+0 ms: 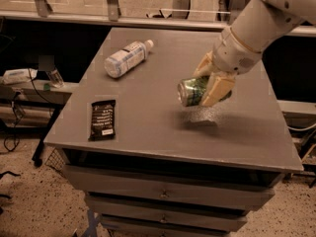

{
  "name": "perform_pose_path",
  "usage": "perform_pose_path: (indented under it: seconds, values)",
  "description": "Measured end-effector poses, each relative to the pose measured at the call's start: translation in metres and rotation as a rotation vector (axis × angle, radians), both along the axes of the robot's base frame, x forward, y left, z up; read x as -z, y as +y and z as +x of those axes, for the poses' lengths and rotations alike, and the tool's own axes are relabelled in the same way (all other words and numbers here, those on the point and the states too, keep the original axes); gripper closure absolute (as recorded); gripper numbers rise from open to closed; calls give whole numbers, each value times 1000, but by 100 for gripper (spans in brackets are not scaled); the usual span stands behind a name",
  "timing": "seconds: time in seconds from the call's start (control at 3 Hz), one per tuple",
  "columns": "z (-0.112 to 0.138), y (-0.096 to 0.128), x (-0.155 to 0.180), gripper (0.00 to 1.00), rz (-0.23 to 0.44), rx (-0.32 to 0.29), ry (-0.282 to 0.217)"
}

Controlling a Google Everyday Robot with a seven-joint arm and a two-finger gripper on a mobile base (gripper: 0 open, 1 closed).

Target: Move green can near rxbar chocolate

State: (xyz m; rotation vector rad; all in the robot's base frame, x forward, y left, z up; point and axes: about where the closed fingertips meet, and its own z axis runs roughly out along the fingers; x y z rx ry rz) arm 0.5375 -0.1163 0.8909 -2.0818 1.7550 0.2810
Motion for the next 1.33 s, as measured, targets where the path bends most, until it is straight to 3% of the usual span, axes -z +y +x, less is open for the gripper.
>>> perform_pose_path:
  seconds: [0.67, 1.33]
  values:
    - [-5, 98, 12, 100, -2, -159, 27]
    - [-3, 144, 29, 100, 7, -208, 41]
